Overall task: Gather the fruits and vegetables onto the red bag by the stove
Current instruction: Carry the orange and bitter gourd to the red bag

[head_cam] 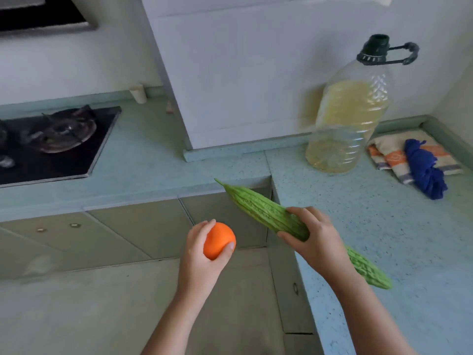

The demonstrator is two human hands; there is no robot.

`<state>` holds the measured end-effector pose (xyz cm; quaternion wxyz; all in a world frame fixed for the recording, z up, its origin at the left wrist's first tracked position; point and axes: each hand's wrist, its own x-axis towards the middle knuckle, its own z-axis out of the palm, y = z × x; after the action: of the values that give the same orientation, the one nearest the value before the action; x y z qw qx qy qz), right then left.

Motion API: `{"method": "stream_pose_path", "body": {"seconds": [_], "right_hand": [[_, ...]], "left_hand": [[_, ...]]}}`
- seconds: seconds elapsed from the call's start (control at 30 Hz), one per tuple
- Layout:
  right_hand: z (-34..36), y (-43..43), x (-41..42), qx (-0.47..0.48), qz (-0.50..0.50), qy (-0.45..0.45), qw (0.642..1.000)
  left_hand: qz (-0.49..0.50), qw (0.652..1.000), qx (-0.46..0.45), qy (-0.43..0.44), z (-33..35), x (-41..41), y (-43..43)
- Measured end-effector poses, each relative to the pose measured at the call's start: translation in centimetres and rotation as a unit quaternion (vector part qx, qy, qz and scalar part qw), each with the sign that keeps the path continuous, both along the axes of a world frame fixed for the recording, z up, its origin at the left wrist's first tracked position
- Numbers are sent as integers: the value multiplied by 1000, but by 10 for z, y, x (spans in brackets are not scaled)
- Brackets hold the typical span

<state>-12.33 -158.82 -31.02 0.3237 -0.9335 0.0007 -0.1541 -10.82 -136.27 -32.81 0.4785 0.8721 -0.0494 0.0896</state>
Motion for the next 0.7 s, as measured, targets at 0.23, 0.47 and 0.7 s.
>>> {"method": "stream_pose_path", "body": {"seconds": [0.23,0.47,0.7], "right_hand": [[22,75,23,-12,81,-31,996],[31,160,33,-29,145,-34,988],[37,269,51,-38,216,-24,975]], "left_hand": [[100,995,6,-18,15,-15,70],[177,984,-14,-29,20,-27,146],[241,969,-37,-47,25,-45,238]]}}
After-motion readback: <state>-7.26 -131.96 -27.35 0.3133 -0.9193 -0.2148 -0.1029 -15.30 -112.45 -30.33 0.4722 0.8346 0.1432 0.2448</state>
